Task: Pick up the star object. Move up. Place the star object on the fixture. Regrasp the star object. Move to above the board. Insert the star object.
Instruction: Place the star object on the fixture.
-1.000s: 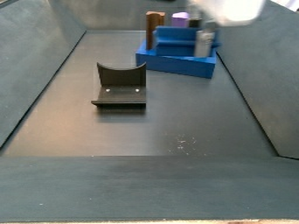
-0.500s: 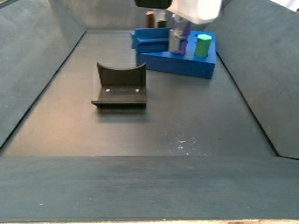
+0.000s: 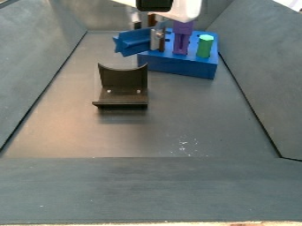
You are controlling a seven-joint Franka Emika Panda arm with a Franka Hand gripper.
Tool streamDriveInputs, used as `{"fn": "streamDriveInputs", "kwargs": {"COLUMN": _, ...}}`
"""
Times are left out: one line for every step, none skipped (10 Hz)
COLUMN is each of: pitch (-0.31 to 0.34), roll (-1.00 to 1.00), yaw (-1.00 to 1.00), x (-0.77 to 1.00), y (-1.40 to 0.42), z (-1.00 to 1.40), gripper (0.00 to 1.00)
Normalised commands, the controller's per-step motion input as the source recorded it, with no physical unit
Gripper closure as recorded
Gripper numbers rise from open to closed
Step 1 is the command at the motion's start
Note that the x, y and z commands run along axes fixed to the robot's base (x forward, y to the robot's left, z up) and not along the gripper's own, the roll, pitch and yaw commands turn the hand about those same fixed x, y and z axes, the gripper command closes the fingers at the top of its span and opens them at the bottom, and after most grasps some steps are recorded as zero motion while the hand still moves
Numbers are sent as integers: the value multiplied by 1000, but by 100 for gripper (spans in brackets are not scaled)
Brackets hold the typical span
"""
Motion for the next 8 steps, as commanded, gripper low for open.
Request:
{"fn": "streamDriveInputs", "kwargs": {"pitch": -83, "roll": -3, "yaw": 1000, "x": 210, "y": -25, "z": -36, "gripper": 100}}
{"fn": "streamDriveInputs", "kwargs": {"pitch": -82, "roll": -6, "yaw": 1000, "x": 129, "y": -21, "z": -33, "gripper": 100}}
{"fn": "streamDriveInputs", "kwargs": {"pitch": 32, "roll": -1000, "yaw": 842, "x": 580, "y": 103, "z": 680, "gripper": 100}}
{"fn": "streamDriveInputs", "kwargs": {"pitch": 45, "roll": -1000, "yaw": 744, "x": 536, "y": 104, "z": 646, "gripper": 100}}
{"fn": "streamDriveInputs", "kwargs": {"pitch": 97, "roll": -1000, "yaw": 658, "x": 326, "y": 95, "z": 391, "gripper": 100}}
{"fn": "streamDriveInputs", "kwargs": {"pitch": 113, "roll": -1000, "yaw": 627, "x": 235, "y": 71, "z": 258, "gripper": 100}}
{"fn": "streamDriveInputs", "kwargs": {"pitch": 130, "roll": -1000, "yaw": 562, "x": 133, "y": 50, "z": 95, "gripper": 100}}
{"fn": "streamDriveInputs", "kwargs": {"pitch": 156, "roll": -1000, "yaw": 511, "x": 102, "y": 46, "z": 51, "gripper": 100}}
